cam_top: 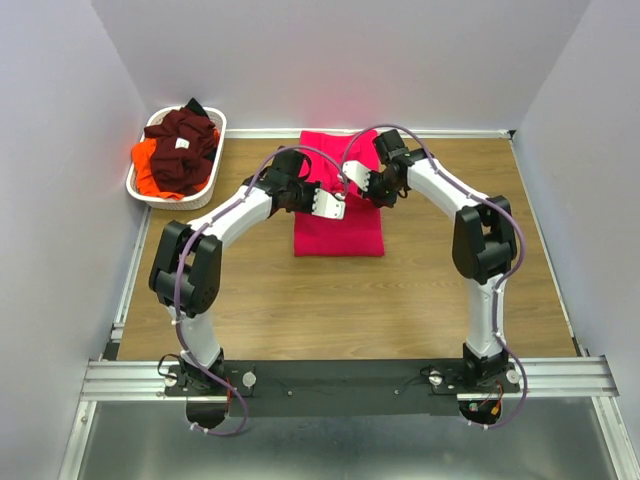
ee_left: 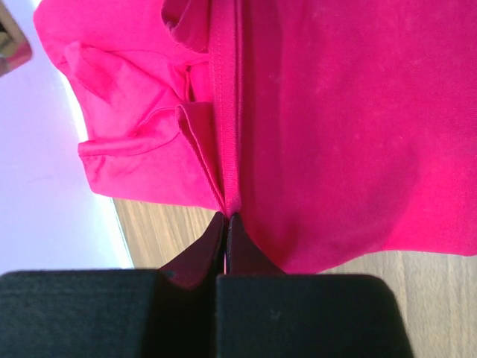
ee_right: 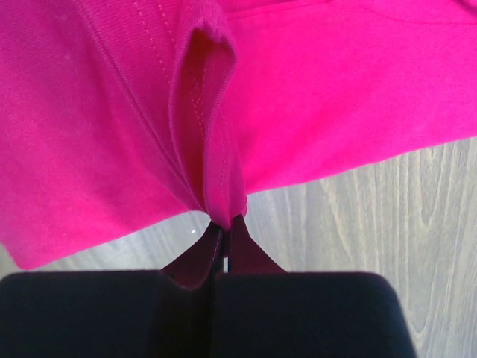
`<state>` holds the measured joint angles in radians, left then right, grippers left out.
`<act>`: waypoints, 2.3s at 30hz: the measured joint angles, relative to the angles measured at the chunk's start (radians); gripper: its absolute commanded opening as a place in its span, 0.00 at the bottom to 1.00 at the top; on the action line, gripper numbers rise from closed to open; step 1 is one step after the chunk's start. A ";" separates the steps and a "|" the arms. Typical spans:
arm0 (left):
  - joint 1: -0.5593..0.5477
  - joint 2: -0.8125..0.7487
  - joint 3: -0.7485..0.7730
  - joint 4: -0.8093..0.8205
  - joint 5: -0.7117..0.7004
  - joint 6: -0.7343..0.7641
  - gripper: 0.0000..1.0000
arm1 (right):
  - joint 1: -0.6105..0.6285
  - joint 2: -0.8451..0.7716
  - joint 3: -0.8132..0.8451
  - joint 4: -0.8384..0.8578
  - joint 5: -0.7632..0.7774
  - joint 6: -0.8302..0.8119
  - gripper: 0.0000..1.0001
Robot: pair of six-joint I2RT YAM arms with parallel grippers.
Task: Fold and stack the t-shirts
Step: Fold the tshirt
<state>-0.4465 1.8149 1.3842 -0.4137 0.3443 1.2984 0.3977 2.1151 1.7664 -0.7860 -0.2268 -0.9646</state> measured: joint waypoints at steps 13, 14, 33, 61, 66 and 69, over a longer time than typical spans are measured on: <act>0.006 0.084 0.050 0.034 0.000 0.023 0.00 | -0.016 0.047 0.035 -0.002 0.001 -0.006 0.01; 0.006 0.087 0.053 0.035 0.000 0.024 0.00 | -0.016 0.049 0.039 -0.002 0.001 -0.006 0.01; 0.084 0.130 0.200 0.096 -0.004 -0.078 0.56 | -0.066 0.091 0.211 -0.016 0.014 0.122 0.59; 0.292 0.497 0.222 0.474 0.661 -1.454 0.45 | -0.222 0.427 0.354 0.101 -0.625 0.955 0.27; 0.327 0.555 0.243 0.517 0.660 -1.551 0.45 | -0.262 0.444 0.373 0.129 -0.636 1.002 0.28; 0.327 0.551 0.241 0.529 0.660 -1.558 0.45 | -0.269 0.442 0.370 0.137 -0.642 1.009 0.32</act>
<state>-0.1200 2.3657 1.6257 0.1150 1.0042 -0.2596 0.1291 2.5572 2.1365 -0.6495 -0.8684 0.0444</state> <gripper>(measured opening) 0.446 0.290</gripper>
